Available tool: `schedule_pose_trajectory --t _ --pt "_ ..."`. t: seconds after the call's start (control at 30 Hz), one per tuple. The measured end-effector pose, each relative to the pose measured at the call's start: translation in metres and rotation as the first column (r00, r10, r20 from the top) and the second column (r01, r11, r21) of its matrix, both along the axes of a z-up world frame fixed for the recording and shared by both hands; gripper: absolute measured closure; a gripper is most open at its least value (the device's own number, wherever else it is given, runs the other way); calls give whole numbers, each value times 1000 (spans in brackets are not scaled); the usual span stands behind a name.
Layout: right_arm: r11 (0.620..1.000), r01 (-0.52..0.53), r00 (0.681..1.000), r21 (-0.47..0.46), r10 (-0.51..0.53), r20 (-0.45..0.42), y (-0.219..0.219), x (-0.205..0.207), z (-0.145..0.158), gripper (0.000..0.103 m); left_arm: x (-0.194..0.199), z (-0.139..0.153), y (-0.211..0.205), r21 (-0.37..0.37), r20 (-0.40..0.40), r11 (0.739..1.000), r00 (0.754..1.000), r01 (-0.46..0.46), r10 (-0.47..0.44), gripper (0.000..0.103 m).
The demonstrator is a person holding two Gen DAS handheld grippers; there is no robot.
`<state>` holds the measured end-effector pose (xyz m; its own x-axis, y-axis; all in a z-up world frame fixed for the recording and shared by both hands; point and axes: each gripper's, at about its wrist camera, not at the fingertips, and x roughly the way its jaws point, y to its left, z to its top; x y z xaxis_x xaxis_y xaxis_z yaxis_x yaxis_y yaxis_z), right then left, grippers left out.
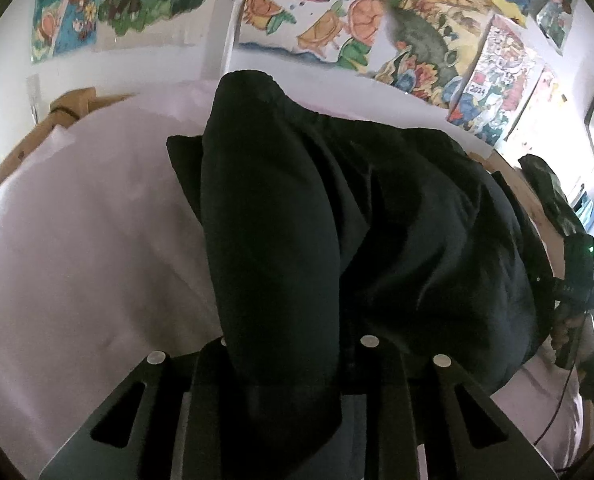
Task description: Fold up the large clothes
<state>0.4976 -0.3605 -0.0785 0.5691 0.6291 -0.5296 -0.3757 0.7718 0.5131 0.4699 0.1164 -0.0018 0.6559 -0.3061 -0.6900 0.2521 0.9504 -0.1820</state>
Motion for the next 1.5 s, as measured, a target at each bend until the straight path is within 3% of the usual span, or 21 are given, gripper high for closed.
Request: schedule_pose_trajectory --t 0.23,0.53,0.9,1.03,1.13,1.27,1.33,1.4,1.47,1.5 --pt "1000 -2 1000 -3 2 -14 6 -20 11 73 -28 12 -10 33 26 999 999 32 -33 85" --pt "1000 -1 1000 -20 1 -6 21 -81 27 75 -74 31 -20 48 47 998 998 46 -49 85" --pt "977 -1 1000 -215 5 18 67 -197 69 76 -192 61 -17 157 42 981 992 112 -120 86" --pt "962 21 1000 -272 -17 18 81 -215 57 76 -211 46 -21 237 26 964 992 117 -127 86" --pt "958 57 998 -281 -62 -6 83 -216 37 73 -211 22 -14 228 19 970 996 79 -86 85" --pt "954 134 987 -267 -152 -45 69 -222 9 57 -207 3 4 148 15 988 999 -49 47 71" --pt "937 189 979 -292 -201 -11 69 -228 4 49 -207 -3 14 86 15 990 994 -113 112 63" --pt "928 221 974 -300 -226 19 71 -237 2 40 -206 -5 20 78 5 985 988 -153 153 52" --pt "916 261 964 -306 -263 35 72 -245 -1 31 -208 -3 26 63 7 981 983 -182 182 50" --pt "909 280 959 -309 -281 43 72 -249 -1 21 -210 -1 28 51 10 980 981 -194 194 50"
